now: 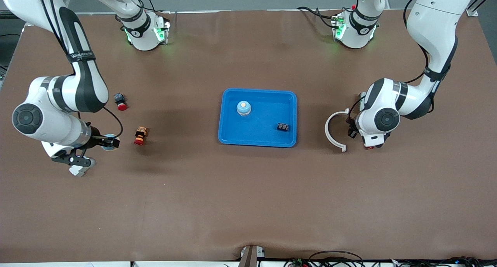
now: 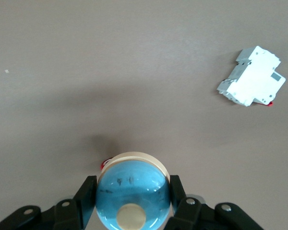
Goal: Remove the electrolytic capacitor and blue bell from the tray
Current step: 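Carry the capacitor toward the valve while the right gripper carries the bell, then lower the capacitor beside the red valve and open the left gripper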
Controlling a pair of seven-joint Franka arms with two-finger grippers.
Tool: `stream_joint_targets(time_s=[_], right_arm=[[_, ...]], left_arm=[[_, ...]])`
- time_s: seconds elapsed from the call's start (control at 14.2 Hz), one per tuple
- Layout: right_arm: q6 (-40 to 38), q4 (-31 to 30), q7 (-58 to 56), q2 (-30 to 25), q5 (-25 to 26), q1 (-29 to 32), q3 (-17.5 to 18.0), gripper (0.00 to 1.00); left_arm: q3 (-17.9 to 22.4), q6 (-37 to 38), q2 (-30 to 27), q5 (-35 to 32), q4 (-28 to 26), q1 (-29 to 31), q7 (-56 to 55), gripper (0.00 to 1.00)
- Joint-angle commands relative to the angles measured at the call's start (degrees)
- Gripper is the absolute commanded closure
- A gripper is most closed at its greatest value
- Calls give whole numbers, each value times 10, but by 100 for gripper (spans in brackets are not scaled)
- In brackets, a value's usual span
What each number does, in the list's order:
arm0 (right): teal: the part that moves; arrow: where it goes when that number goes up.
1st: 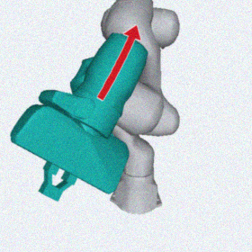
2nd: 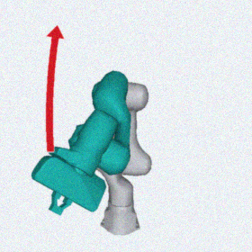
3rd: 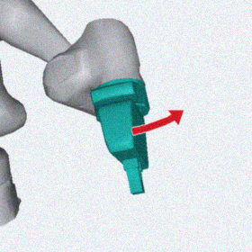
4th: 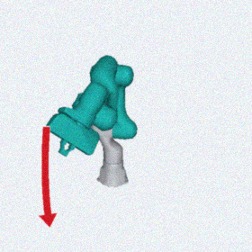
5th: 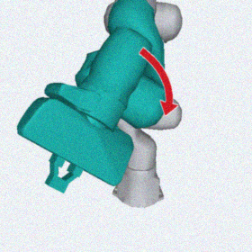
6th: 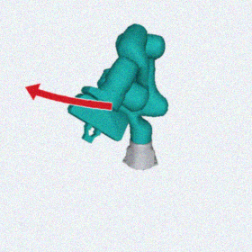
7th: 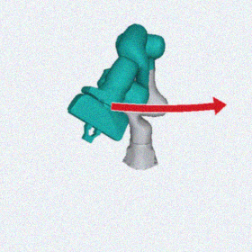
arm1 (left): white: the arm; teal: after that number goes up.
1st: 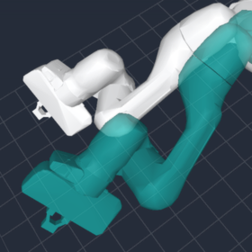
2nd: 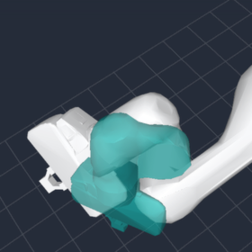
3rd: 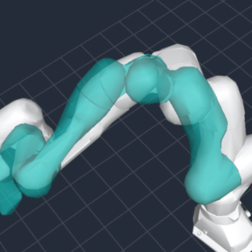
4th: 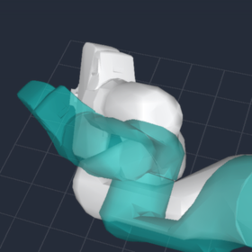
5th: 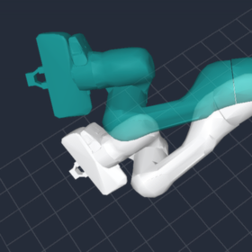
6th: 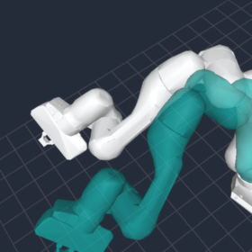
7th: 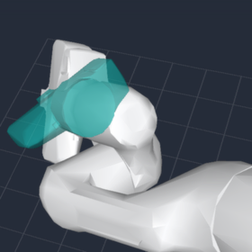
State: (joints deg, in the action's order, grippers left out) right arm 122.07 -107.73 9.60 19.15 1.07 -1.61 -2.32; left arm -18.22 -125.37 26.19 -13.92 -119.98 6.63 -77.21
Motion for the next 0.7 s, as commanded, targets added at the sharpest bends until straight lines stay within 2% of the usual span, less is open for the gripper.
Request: stream_joint_targets(time_s=[0.0, 0.07, 0.14, 0.21, 0.28, 0.35, 0.63], right_arm=[[69, -80, -40, -35, -8, 29, 13, 100], [89, -92, -48, -35, -8, 39, 13, 100], [101, -105, -58, -34, -8, 44, 13, 100], [116, -114, -64, -33, -8, 50, 13, 100], [129, -130, -67, -32, -9, 58, 13, 100], [151, -145, -69, -31, -9, 63, 13, 100], [228, -187, -68, -20, -9, 68, 14, 100]], left_arm=[[-2, -1, 16, -33, 24, -1, -4, 100], [-2, -1, 25, -40, 31, -2, -3, 100], [-2, -1, 32, -54, 34, -4, -2, 92], [-2, -1, 35, -72, 39, -4, -3, 69], [-2, -1, 36, -78, 40, -4, -4, 37], [-2, -1, 36, -79, 45, -5, -11, 0], [-12, 8, 14, -67, 65, -4, -21, 0]])
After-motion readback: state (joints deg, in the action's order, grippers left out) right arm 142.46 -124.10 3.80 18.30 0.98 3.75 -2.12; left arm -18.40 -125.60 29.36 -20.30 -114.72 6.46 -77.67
